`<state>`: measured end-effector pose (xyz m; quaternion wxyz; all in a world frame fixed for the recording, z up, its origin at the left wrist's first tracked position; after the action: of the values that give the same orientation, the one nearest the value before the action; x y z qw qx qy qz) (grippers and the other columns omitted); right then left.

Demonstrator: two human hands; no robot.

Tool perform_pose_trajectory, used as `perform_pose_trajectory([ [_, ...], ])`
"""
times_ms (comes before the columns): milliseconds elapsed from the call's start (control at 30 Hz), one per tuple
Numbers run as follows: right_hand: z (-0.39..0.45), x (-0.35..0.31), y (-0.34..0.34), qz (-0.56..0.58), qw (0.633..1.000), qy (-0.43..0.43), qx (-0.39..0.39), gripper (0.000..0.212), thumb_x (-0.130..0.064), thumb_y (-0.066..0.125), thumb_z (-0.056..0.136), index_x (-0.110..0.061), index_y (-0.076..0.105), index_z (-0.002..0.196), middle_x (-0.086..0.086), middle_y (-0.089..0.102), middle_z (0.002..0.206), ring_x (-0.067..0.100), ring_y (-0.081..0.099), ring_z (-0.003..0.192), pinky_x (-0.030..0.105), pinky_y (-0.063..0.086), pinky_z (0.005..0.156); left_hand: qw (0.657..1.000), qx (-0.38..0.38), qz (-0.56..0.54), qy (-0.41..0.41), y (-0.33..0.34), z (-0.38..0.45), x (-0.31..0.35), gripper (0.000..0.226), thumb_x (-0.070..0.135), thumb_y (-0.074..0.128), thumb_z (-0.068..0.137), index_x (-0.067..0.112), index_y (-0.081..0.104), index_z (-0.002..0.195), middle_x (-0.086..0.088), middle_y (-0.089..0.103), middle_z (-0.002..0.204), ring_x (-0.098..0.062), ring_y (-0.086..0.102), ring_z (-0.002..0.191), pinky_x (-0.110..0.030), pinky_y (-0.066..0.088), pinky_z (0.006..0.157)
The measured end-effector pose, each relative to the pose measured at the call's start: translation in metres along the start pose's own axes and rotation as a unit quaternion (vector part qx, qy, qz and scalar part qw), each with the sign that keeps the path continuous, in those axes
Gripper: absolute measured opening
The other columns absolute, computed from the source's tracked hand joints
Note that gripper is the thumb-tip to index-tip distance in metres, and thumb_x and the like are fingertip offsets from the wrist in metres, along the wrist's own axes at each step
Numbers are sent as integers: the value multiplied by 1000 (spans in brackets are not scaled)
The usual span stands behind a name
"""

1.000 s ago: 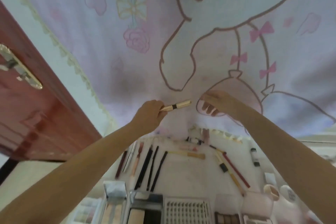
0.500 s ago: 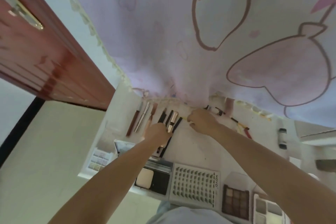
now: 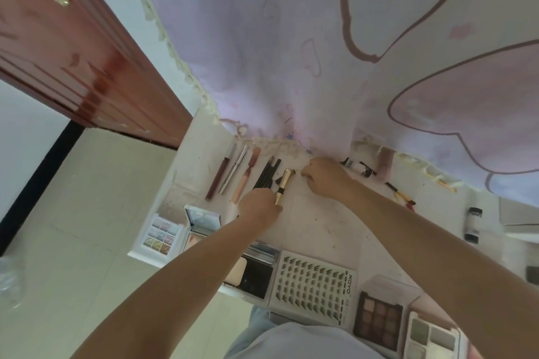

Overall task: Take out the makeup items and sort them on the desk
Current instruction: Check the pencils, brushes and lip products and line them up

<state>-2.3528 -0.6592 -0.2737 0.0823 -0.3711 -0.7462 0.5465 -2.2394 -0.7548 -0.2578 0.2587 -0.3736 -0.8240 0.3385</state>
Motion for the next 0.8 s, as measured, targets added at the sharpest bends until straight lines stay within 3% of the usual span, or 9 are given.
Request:
perform_pose_trajectory([
  [100, -16, 3, -4, 31, 999, 4, 14, 36, -10, 37, 94, -9, 55, 124, 12, 56, 121, 28, 50, 112, 30, 38, 87, 999, 15, 50, 11, 2, 0, -1, 29, 30, 46, 94, 5, 60, 100, -8, 62, 94, -21, 61, 89, -25, 40, 69],
  [267, -75, 42, -14, 83, 994, 55, 36, 32, -13, 39, 95, -7, 59, 119, 11, 57, 124, 25, 50, 115, 30, 37, 96, 994, 34, 92, 43, 10, -4, -1, 26, 28, 45, 94, 8, 59, 102, 0, 46, 81, -13, 47, 75, -22, 37, 66],
  [400, -128, 86, -19, 84, 979, 182, 40, 33, -14, 39, 94, -10, 56, 122, 7, 56, 124, 22, 49, 117, 27, 36, 98, 991, 50, 113, 56, 1, -4, 5, 29, 30, 44, 94, 7, 60, 102, 2, 47, 73, -15, 51, 75, -23, 39, 65],
  [500, -158, 105, -14, 76, 962, 264, 10, 31, -21, 42, 94, -12, 57, 119, 6, 58, 121, 22, 52, 114, 28, 41, 92, 981, 87, 155, 79, -7, -10, 21, 36, 35, 40, 96, 6, 56, 111, -6, 59, 101, -22, 59, 94, -28, 45, 72],
  [600, -179, 110, -3, 68, 949, 306, -40, 28, -27, 49, 91, -10, 60, 110, 4, 62, 112, 20, 56, 106, 25, 43, 85, 969, 113, 177, 133, -5, -18, 46, 41, 33, 38, 97, 6, 43, 127, -10, 51, 123, -24, 53, 110, -31, 46, 83],
  [700, -189, 101, 18, 64, 939, 319, -112, 32, -32, 56, 87, -7, 59, 107, 1, 59, 96, 17, 56, 88, 24, 46, 81, 953, 84, 222, 187, 5, -25, 72, 41, 30, 32, 98, 5, 38, 131, -13, 45, 132, -27, 45, 120, -33, 44, 91],
  [800, -189, 98, 32, 68, 931, 339, -117, 34, -31, 61, 83, -7, 55, 107, -1, 50, 87, 15, 51, 80, 22, 47, 76, 942, 53, 245, 222, 12, -33, 90, 38, 28, 30, 99, 5, 40, 128, -14, 46, 129, -30, 44, 121, -37, 37, 100],
])
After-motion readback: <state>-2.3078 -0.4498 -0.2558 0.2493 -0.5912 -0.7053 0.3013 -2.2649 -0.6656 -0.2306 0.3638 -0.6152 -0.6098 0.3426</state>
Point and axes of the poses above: each hand's wrist, its own z-axis towards the middle knuckle, its own y-axis out of the palm, x = y × z, the point moved 3 cm from there along z, towards the middle knuckle
